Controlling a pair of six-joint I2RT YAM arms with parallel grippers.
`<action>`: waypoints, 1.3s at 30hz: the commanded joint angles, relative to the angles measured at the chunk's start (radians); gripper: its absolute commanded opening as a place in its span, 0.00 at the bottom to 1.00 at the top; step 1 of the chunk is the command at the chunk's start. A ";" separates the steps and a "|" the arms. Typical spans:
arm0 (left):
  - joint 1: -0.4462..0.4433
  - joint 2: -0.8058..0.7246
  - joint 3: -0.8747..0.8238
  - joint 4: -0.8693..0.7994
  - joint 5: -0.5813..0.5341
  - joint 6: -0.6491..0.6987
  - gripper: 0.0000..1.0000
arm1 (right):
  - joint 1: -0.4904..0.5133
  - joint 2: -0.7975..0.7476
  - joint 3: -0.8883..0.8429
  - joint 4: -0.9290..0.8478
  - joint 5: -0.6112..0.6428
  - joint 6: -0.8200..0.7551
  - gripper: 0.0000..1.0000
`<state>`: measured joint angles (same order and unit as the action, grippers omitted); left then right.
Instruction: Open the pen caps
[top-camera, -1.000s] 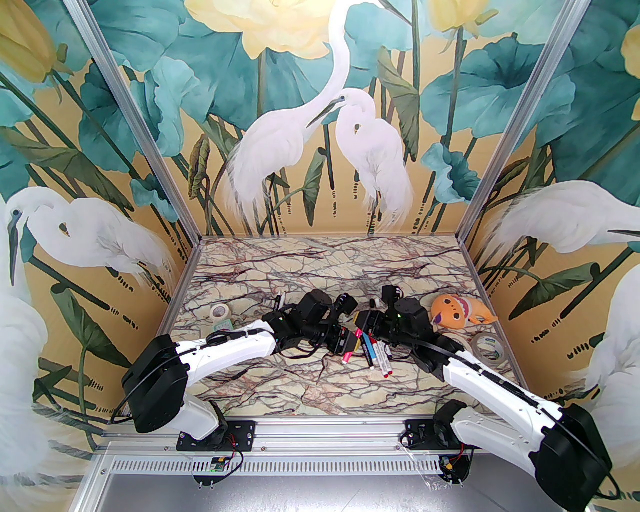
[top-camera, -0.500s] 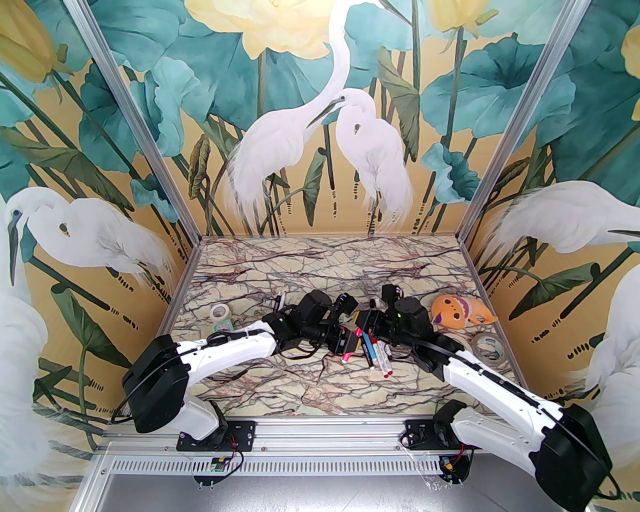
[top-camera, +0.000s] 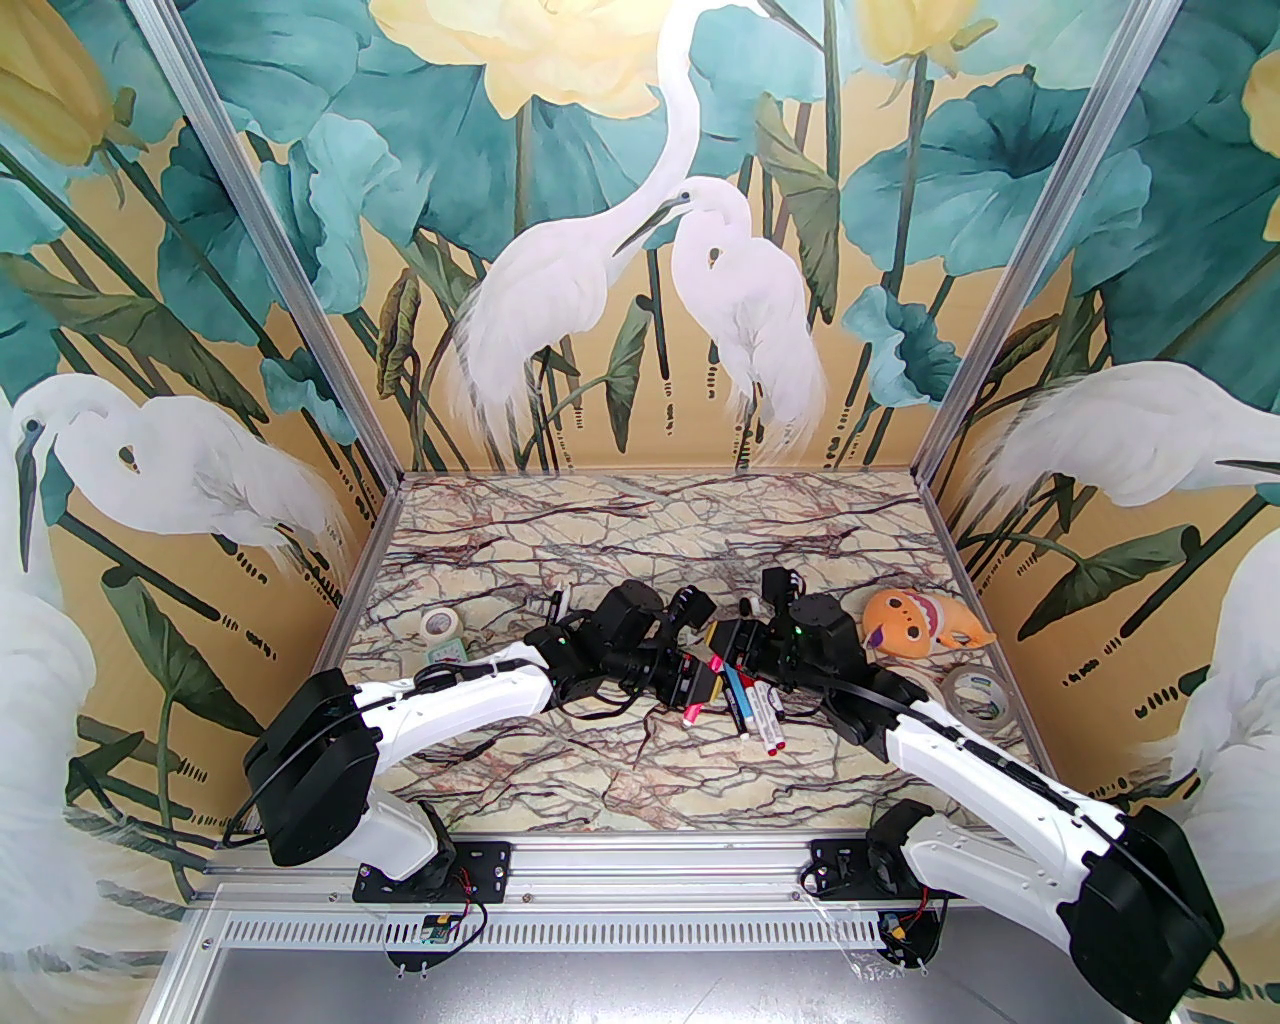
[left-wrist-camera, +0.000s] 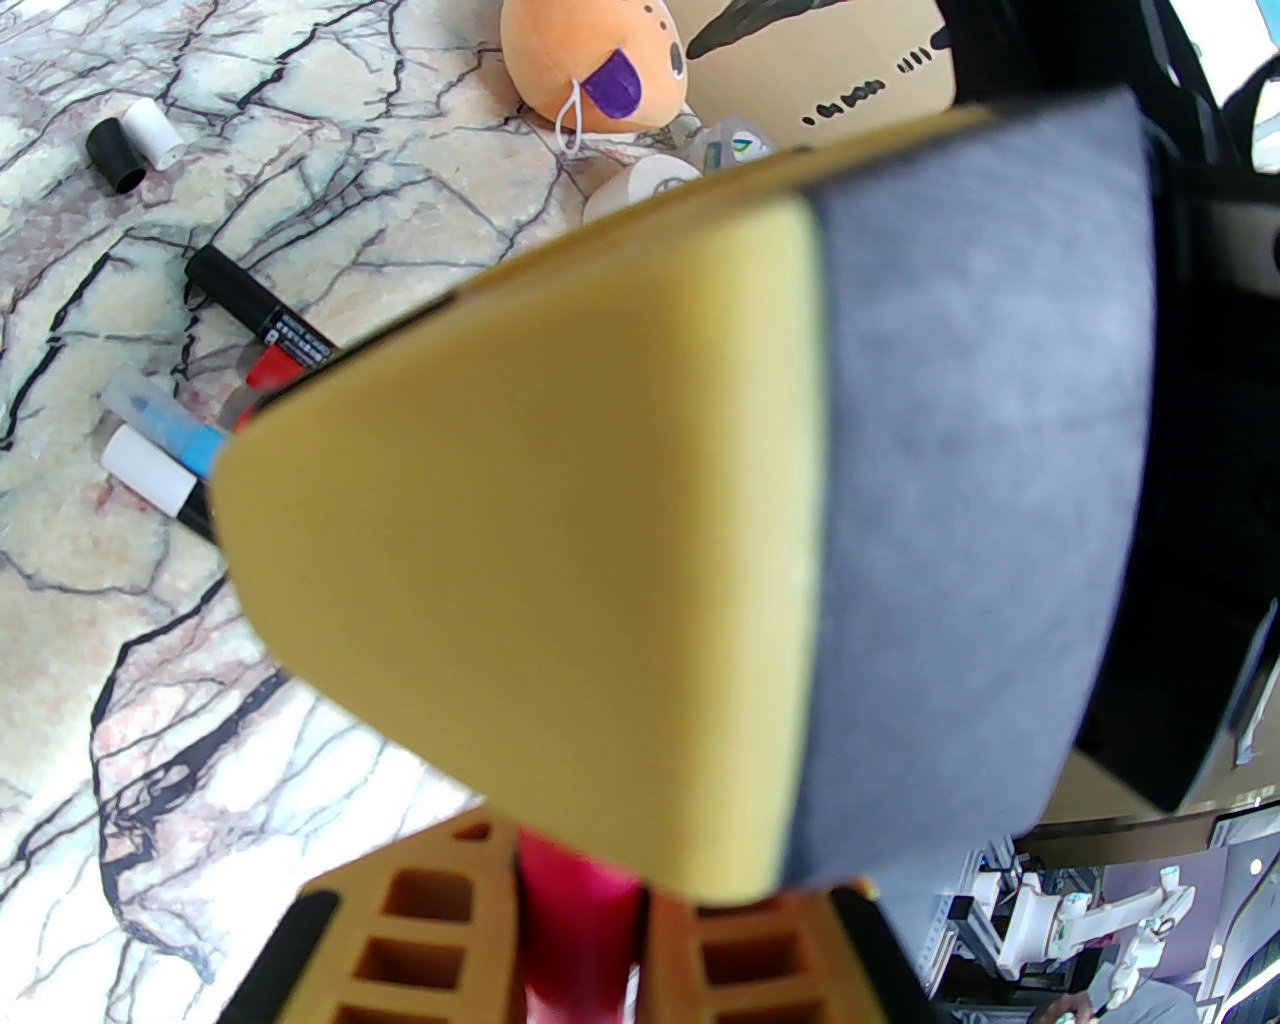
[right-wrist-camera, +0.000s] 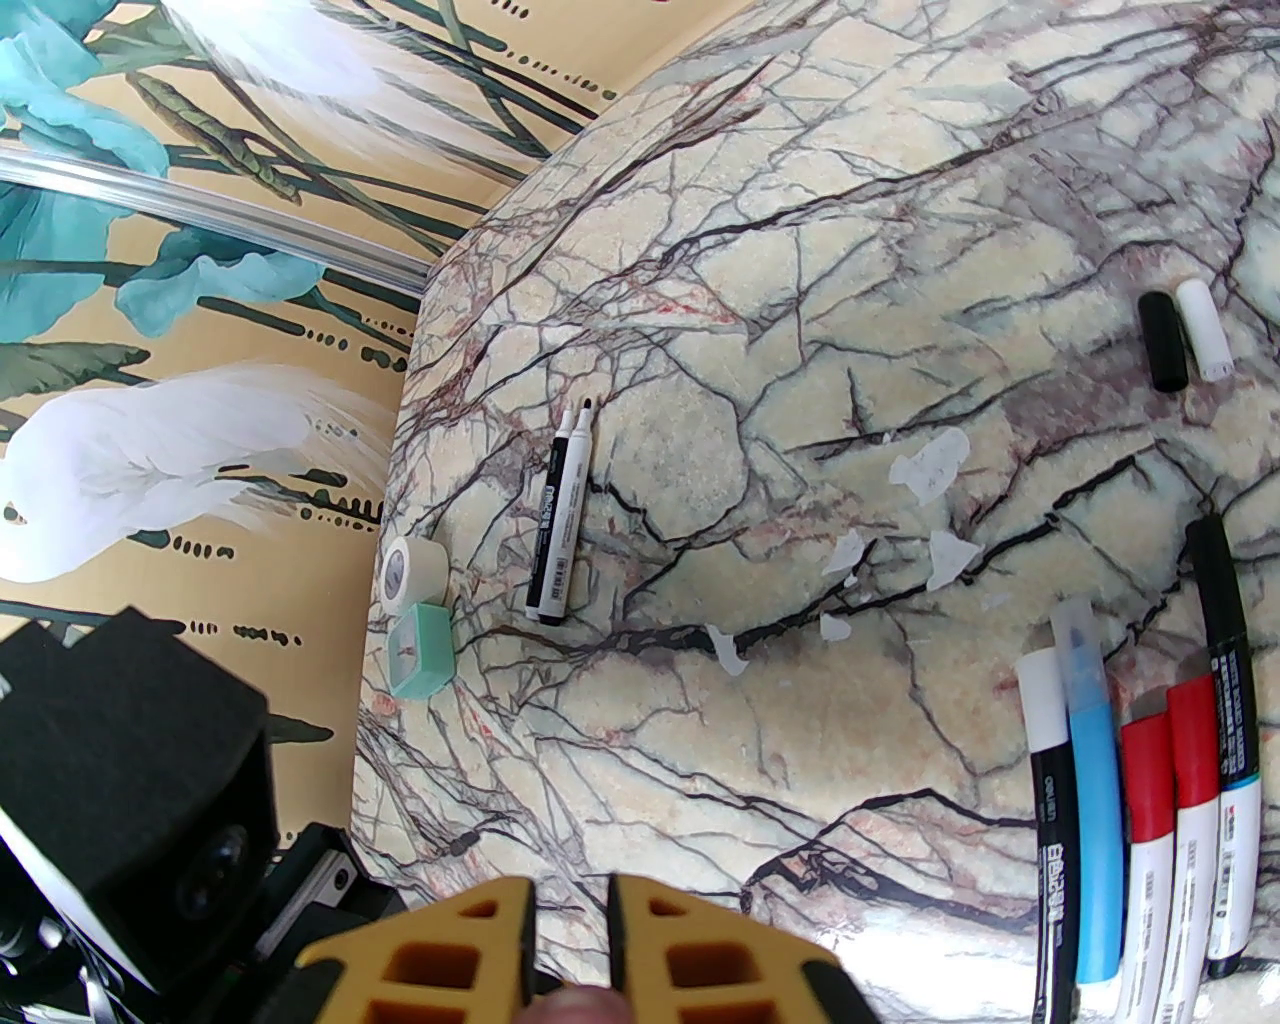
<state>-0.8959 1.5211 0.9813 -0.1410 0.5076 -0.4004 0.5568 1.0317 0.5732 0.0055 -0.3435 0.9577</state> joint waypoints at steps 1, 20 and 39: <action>0.004 -0.047 -0.024 -0.008 0.077 0.024 0.09 | -0.032 -0.030 0.021 0.105 -0.104 -0.072 0.13; -0.045 -0.032 -0.020 -0.092 -0.058 0.054 0.04 | -0.046 -0.024 0.128 -0.097 0.172 -0.040 0.13; -0.074 0.011 0.021 -0.163 -0.049 0.086 0.02 | -0.048 -0.030 0.172 -0.251 0.344 -0.033 0.11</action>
<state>-0.9436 1.5204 1.0206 -0.1226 0.3981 -0.3470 0.5442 1.0042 0.7097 -0.2489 -0.2268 0.9287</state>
